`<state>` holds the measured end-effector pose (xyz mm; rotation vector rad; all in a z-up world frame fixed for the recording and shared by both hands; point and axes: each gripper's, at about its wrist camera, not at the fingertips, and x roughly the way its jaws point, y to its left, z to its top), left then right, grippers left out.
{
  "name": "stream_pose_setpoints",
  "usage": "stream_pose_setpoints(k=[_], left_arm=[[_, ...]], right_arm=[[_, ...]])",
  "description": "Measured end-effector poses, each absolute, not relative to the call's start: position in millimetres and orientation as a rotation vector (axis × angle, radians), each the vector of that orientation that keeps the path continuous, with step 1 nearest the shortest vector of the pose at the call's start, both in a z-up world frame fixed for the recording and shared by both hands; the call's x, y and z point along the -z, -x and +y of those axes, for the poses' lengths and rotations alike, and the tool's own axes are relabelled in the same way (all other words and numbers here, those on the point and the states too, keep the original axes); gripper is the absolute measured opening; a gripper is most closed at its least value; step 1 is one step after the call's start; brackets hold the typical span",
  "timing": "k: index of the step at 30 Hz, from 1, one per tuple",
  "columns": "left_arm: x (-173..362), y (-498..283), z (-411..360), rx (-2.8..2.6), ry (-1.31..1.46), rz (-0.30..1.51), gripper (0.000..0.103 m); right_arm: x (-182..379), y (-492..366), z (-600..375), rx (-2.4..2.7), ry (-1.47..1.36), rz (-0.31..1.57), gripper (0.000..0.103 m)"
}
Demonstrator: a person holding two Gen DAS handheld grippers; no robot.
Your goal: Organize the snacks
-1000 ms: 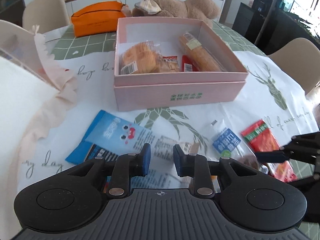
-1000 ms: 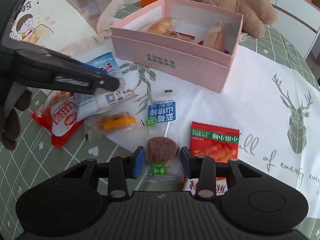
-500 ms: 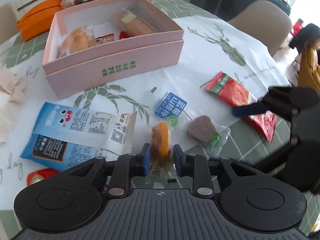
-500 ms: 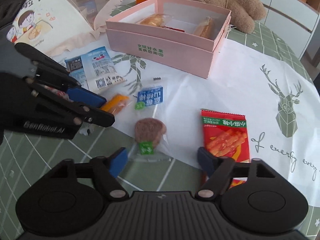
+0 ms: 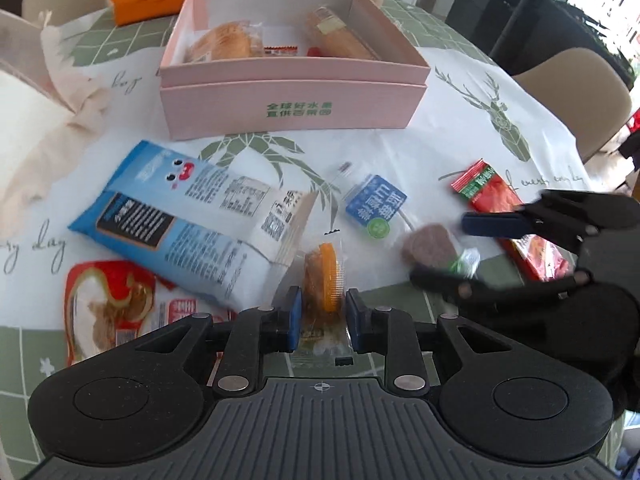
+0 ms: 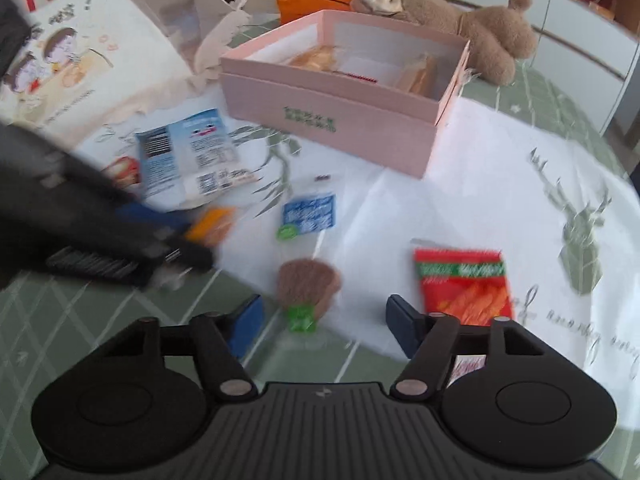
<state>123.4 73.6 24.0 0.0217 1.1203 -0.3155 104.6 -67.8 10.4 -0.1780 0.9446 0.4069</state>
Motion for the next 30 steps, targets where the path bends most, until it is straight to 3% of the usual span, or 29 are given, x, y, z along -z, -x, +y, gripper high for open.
stream_pose_setpoints(k=[1, 2, 9, 15, 16, 19, 23, 30], left_arm=[[-23.9, -123.3, 75.4, 0.319, -0.009, 1.115, 0.027], [-25.3, -122.9, 78.1, 0.321, 0.011, 1.110, 0.025], [-85.9, -126.5, 93.6, 0.370, 0.081, 0.948, 0.025], [-138.4, -215.3, 103.0, 0.392, 0.142, 0.820, 0.028], [-134.3, -238.8, 106.0, 0.397, 0.178, 0.858, 0.028], [-113.8, -284.6, 116.9, 0.367, 0.242, 0.941, 0.028], [-107.2, -274.3, 128.7, 0.343, 0.215, 0.952, 0.028], [-81.0, -217.3, 155.9, 0.240, 0.121, 1.077, 0.028]], right_arm=[[-11.3, -107.2, -65.7, -0.414, 0.190, 0.941, 0.042], [-13.3, -109.1, -64.2, -0.427, 0.191, 0.948, 0.035], [-73.9, -101.2, -74.4, -0.436, 0.141, 0.911, 0.034], [-147.0, -139.8, -79.8, -0.394, 0.066, 0.760, 0.034], [-151.8, -152.9, -77.7, -0.374, 0.058, 0.738, 0.036], [-146.8, -206.1, -71.9, -0.335, 0.001, 0.746, 0.055], [-119.6, -236.0, -73.5, -0.265, -0.011, 0.844, 0.055], [-71.3, -165.3, -115.9, -0.281, 0.075, 0.968, 0.063]])
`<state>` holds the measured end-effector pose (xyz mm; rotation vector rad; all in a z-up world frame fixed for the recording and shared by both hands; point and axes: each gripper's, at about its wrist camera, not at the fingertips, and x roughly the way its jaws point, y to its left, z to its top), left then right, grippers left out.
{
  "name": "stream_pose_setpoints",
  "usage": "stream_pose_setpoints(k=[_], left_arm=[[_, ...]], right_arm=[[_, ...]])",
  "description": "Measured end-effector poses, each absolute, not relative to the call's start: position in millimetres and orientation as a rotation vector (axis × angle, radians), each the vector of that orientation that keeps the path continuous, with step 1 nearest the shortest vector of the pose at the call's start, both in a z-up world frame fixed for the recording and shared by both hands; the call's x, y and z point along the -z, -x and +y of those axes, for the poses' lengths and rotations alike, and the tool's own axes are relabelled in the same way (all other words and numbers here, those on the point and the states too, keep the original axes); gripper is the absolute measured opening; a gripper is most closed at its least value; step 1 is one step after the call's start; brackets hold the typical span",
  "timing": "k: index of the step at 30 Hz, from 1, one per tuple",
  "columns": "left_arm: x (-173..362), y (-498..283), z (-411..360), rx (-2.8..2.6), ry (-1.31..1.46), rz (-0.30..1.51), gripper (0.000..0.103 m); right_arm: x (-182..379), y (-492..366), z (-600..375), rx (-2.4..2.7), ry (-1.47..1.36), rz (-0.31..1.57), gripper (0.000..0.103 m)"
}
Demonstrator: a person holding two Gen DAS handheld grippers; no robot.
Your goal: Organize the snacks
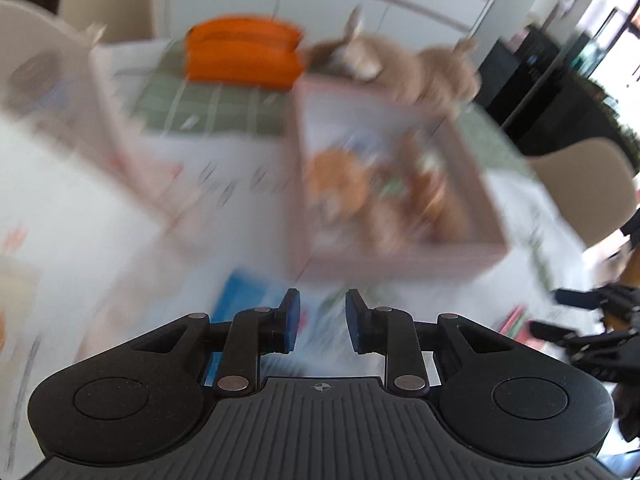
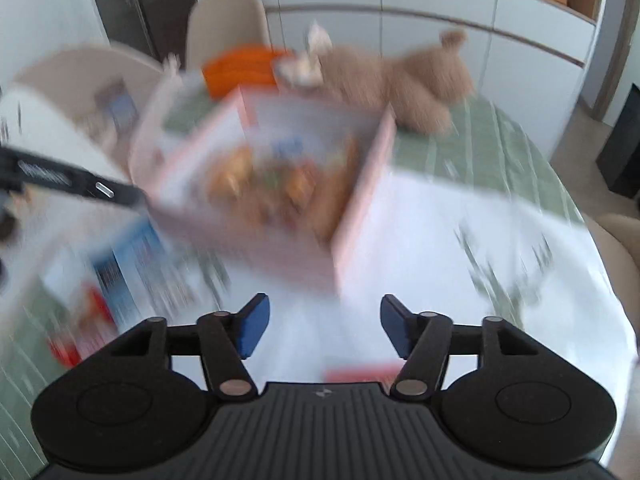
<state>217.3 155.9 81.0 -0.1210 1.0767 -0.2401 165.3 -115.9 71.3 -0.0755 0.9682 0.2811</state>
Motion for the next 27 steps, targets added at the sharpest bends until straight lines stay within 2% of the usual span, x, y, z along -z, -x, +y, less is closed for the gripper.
stream_pose_setpoints(k=[6, 9, 10, 13, 15, 20, 22, 25, 27], left_arm=[[-48.5, -172.8, 191.4, 0.176, 0.182, 1.174, 0.028], [-44.0, -158.1, 203.8, 0.113, 0.209, 1.158, 0.028], [-43.8, -151.9, 207.2, 0.092, 0.219, 1.149, 0.028], [-41.7, -137.9, 215.1, 0.048, 0.267, 1.133, 0.028], [-36.7, -127.9, 218.5, 0.036, 0.301, 1.129, 0.028], [-33.6, -119.9, 206.5, 0.092, 0.341, 1.144, 0.029], [-31.5, -119.9, 195.6, 0.132, 0.348, 1.153, 0.029], [-29.0, -120.3, 175.4, 0.202, 0.367, 1.177, 0.029], [-28.9, -120.7, 161.2, 0.275, 0.379, 1.197, 0.029]], right_arm=[[-26.3, -118.5, -145.6, -0.220, 0.049, 1.090, 0.063], [-20.1, -107.1, -139.0, -0.193, 0.053, 1.073, 0.063], [-20.7, -106.4, -131.9, -0.193, 0.064, 1.068, 0.056], [-22.1, -107.2, -104.4, -0.253, 0.041, 1.061, 0.053], [-21.5, -109.6, -80.0, -0.333, 0.001, 1.081, 0.044], [-25.8, -106.0, -35.1, -0.446, 0.013, 1.072, 0.043], [-35.0, -107.9, -33.8, -0.437, 0.040, 1.035, 0.046], [-46.3, -114.2, -50.2, -0.382, 0.068, 0.996, 0.065], [-48.4, -115.5, -71.6, -0.328, 0.069, 0.986, 0.068]])
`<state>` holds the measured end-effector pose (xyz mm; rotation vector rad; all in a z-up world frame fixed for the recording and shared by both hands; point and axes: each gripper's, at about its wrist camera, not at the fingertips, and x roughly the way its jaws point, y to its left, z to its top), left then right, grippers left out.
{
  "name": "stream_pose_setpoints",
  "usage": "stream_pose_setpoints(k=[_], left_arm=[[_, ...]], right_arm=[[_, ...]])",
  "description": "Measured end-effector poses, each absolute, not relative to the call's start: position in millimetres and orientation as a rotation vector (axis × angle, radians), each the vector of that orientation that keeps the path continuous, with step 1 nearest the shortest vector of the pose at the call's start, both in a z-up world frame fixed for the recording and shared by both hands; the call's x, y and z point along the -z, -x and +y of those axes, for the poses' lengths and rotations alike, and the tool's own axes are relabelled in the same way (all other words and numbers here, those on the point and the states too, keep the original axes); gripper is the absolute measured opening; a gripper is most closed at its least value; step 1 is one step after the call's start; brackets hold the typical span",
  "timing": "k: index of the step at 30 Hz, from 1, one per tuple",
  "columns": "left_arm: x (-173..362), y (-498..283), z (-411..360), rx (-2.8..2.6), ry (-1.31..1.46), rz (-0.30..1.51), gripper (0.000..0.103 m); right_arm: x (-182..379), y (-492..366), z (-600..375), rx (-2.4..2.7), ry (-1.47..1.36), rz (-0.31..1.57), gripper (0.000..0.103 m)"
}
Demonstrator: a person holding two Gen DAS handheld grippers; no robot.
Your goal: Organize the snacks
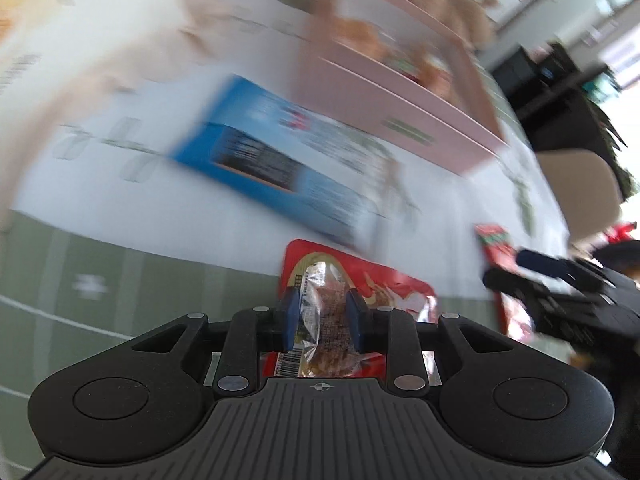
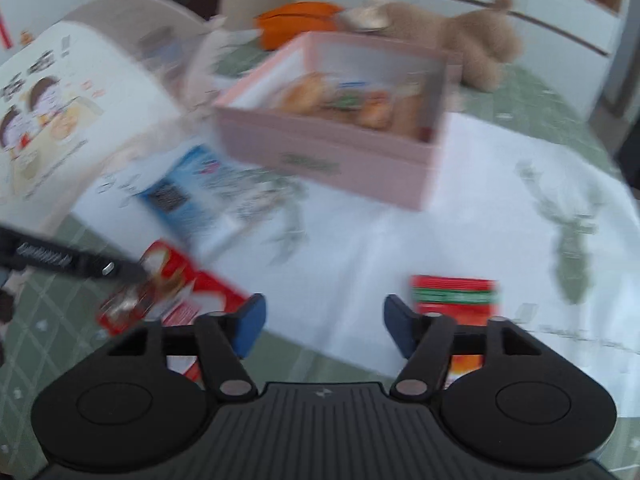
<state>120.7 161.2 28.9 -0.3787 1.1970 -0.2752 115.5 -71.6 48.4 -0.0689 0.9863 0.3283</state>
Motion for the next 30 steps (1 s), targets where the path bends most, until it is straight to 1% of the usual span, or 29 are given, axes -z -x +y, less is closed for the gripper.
stream_pose_setpoints(k=[4, 6, 9, 12, 16, 20, 22, 24, 25, 27, 28, 30], left_arm=[[-38.4, -123.1, 145.1, 0.336, 0.377, 1.165, 0.029], [-38.2, -127.0, 142.0, 0.323, 0.357, 1.184, 0.029], [-37.1, -126.2, 141.0, 0.303, 0.324, 1.207, 0.029], [-42.5, -122.9, 142.3, 0.294, 0.285, 1.191, 0.029], [-54.4, -126.9, 150.6, 0.269, 0.279, 1.101, 0.029], [-56.5, -151.5, 141.7, 0.253, 0.216, 1.018, 0.029], [-54.2, -168.5, 131.6, 0.248, 0.165, 0.976, 0.029], [-49.8, -184.8, 120.1, 0.264, 0.103, 0.967, 0.029], [-46.8, -192.3, 113.7, 0.274, 0.062, 0.967, 0.029], [-40.2, -203.0, 104.9, 0.287, -0.015, 0.971, 0.029], [-37.0, -206.5, 102.2, 0.292, -0.045, 0.976, 0.029], [-35.6, -207.4, 101.6, 0.310, -0.072, 0.971, 0.029]], right_arm=[[-32.9, -117.7, -123.2, -0.209, -0.001, 1.039, 0.068], [-21.5, -116.1, -142.6, -0.160, -0.063, 1.073, 0.068], [-16.0, -107.2, -145.9, -0.146, -0.117, 1.056, 0.070], [-16.0, -99.9, -120.9, -0.241, -0.139, 1.057, 0.070], [-19.2, -90.2, -72.7, -0.419, -0.091, 1.071, 0.070], [-34.5, -73.9, -35.8, -0.495, 0.057, 0.976, 0.070], [-38.2, -69.7, -25.0, -0.552, 0.090, 0.963, 0.073], [-32.3, -67.6, -12.6, -0.598, 0.086, 0.992, 0.073], [-27.9, -66.5, -6.8, -0.602, 0.092, 1.004, 0.078], [-23.5, -62.2, 3.0, -0.565, 0.146, 0.960, 0.078], [-21.0, -62.7, 6.8, -0.544, 0.173, 0.952, 0.080], [-16.5, -69.0, 7.6, -0.491, 0.188, 0.963, 0.080]])
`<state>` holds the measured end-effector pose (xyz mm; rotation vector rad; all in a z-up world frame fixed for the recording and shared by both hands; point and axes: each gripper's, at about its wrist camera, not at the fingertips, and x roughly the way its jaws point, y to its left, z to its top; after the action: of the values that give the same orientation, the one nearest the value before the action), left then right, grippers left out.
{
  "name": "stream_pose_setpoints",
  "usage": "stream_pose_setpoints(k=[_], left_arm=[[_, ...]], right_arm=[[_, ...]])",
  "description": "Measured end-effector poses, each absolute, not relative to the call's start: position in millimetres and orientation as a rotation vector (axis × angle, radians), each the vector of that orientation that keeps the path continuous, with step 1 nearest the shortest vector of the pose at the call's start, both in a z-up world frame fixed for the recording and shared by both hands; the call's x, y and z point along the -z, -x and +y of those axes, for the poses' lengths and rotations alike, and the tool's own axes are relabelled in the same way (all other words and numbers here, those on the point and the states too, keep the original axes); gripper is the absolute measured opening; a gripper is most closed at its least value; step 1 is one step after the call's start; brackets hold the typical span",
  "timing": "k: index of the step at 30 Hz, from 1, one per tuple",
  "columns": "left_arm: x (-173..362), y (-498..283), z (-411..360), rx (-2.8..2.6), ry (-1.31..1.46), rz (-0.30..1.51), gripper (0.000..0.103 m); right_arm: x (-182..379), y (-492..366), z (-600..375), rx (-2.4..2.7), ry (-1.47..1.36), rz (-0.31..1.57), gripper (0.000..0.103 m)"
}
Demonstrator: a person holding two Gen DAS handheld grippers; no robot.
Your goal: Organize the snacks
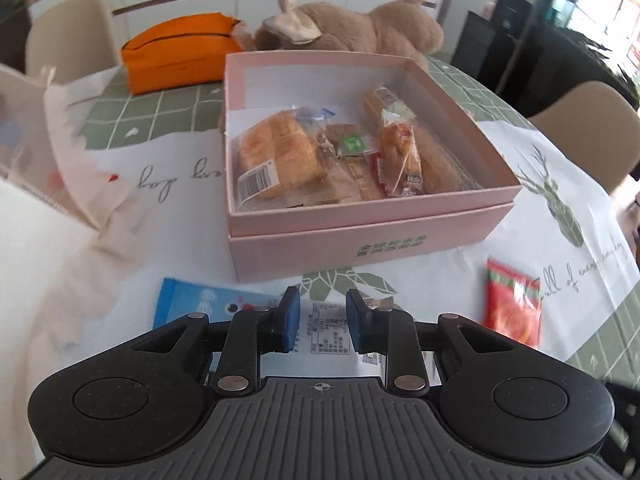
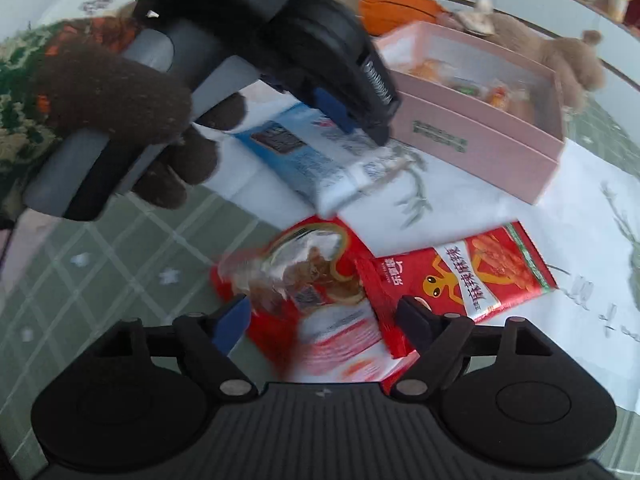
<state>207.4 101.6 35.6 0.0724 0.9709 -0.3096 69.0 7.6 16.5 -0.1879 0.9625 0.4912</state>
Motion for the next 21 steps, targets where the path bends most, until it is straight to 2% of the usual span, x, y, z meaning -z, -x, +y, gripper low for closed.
stream_pose_setpoints(k=[4, 13, 21], left_arm=[[-34.8, -192.3, 113.9, 0.356, -0.076, 0.991, 0.028], [-41.7, -148.9, 145.1, 0.296, -0.072, 1.058, 0.026], [-47.0, -117.3, 133.1, 0.360, 0.116, 1.206, 0.026]], right_arm=[[-15.2, -78.7, -9.3, -0.417, 0.143, 0.985, 0.080], [-16.1, -84.5, -37.1, -0.390, -0.001, 1.009, 0.075], [-18.5, -87.9, -46.5, -0.374, -0.047, 1.009, 0.072]])
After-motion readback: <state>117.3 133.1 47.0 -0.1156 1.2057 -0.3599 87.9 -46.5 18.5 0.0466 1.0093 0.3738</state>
